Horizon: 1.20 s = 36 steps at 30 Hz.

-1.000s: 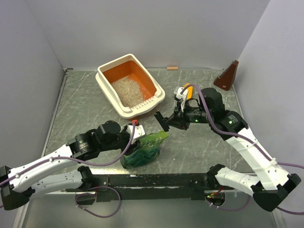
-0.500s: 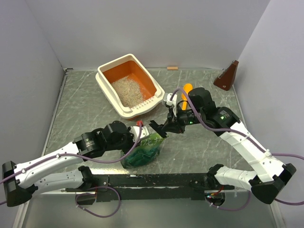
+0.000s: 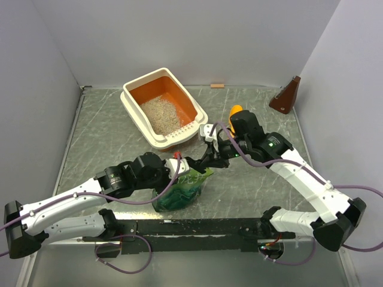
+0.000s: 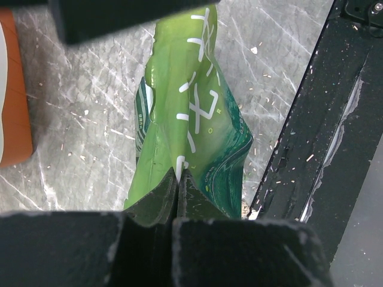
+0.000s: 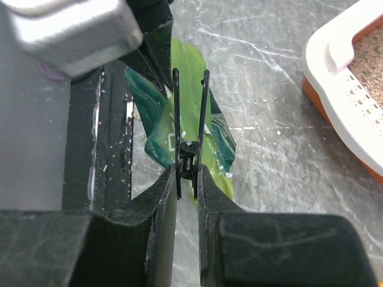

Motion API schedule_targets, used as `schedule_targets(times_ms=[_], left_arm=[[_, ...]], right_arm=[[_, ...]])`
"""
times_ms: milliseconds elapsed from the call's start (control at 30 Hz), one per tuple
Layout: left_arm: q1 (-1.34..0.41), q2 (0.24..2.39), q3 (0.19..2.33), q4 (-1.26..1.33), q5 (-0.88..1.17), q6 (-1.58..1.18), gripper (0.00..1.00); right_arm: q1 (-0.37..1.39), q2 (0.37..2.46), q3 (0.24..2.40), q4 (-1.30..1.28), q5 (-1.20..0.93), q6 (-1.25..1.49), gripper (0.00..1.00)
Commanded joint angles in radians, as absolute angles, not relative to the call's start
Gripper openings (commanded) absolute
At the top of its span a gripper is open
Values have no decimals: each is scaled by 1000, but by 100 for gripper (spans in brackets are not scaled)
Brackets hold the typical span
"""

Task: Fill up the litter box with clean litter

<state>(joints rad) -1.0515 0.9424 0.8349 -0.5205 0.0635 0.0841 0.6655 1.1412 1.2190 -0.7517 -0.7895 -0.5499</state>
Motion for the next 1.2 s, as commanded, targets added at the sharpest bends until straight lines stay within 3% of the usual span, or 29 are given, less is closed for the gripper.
schedule_targets(times_ms=[0, 533, 1167], left_arm=[[-1057, 933, 819, -520, 57, 66, 1], [-1057, 922, 830, -526, 38, 60, 1], [-1057, 868, 839, -512, 3, 51, 1]], right_arm=[[672, 1170, 1209, -693, -859, -656, 0], [680, 1238, 1152, -650, -891, -707, 0], [769, 1322, 1216, -933, -575, -750, 0]])
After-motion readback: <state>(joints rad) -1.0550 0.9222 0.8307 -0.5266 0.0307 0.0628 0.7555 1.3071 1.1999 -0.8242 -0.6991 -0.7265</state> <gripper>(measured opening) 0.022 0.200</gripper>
